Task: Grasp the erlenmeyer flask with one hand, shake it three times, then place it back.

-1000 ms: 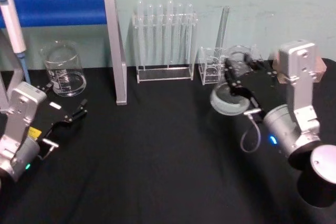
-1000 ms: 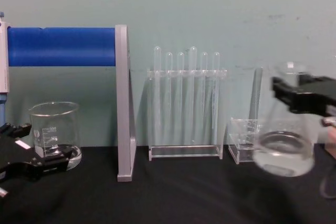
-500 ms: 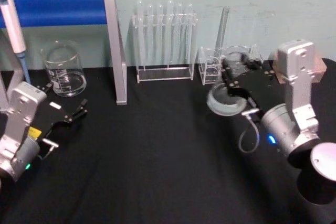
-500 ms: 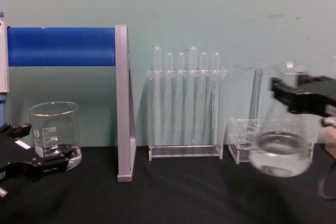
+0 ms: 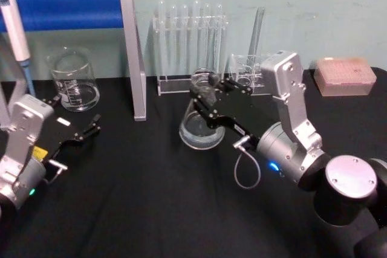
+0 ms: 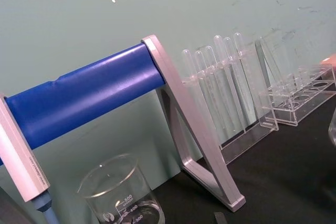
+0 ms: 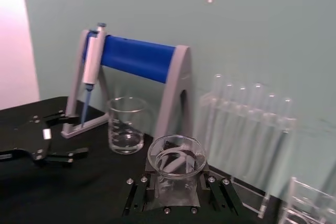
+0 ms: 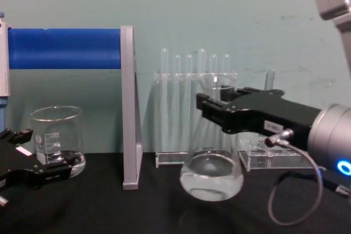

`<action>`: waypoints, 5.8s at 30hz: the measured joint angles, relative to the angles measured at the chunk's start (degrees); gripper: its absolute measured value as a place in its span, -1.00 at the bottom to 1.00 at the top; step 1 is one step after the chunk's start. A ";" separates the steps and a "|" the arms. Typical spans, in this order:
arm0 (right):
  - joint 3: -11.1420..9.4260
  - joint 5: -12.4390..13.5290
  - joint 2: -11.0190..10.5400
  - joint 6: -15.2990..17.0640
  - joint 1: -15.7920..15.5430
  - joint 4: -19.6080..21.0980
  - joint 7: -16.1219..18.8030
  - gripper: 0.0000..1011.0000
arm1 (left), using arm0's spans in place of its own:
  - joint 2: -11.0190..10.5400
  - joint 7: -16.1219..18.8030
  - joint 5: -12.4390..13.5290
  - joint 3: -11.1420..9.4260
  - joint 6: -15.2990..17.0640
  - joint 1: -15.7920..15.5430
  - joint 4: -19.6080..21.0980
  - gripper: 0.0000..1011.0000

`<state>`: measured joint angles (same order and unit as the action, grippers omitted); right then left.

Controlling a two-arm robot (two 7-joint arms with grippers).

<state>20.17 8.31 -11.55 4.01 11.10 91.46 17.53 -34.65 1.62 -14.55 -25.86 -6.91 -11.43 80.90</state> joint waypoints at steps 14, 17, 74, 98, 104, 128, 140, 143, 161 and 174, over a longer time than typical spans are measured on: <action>-1.30 0.67 -1.74 0.15 -0.87 1.19 -2.42 -0.10 | 0.00 0.00 0.00 0.00 0.00 0.00 0.00 0.98; -2.84 0.16 -2.13 0.46 -2.11 2.29 -4.18 -0.10 | 0.00 0.00 0.00 0.00 0.00 0.00 0.00 0.98; -3.20 3.80 -2.99 -1.33 -3.88 2.93 -0.84 -0.10 | 0.00 0.00 0.00 0.00 0.00 0.00 0.00 0.98; -14.34 1.54 -2.26 0.08 -11.53 8.44 -9.13 -0.10 | 0.00 0.00 0.00 0.00 0.00 0.00 0.00 0.98; -11.82 2.32 -2.44 -0.27 -9.12 6.33 -4.76 -0.10 | 0.00 0.00 0.00 0.00 0.00 0.00 0.00 0.98; -0.81 7.34 -5.37 -1.65 -1.61 0.96 6.89 -0.10 | 0.00 0.00 0.00 0.00 0.00 0.00 0.00 0.98; 0.14 10.10 -7.67 -1.80 -1.07 0.88 8.26 -0.10 | 0.00 0.00 0.00 0.00 0.00 0.00 0.00 0.98; 0.50 11.18 -8.49 -2.20 -1.00 0.73 9.44 -0.10 | 0.00 0.00 0.00 0.00 0.00 0.00 0.00 0.98; 3.26 16.09 -12.90 -5.34 0.40 -1.94 16.42 -0.10 | 0.00 0.00 0.00 0.00 0.00 0.00 0.00 0.98; 5.50 17.77 -14.62 -7.51 2.18 -6.01 19.75 -0.10 | 0.00 0.00 0.00 0.00 0.00 0.00 0.00 0.98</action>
<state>25.67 26.08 -26.18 -3.50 13.28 85.46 37.28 -34.65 1.62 -14.55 -25.86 -6.91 -11.43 80.90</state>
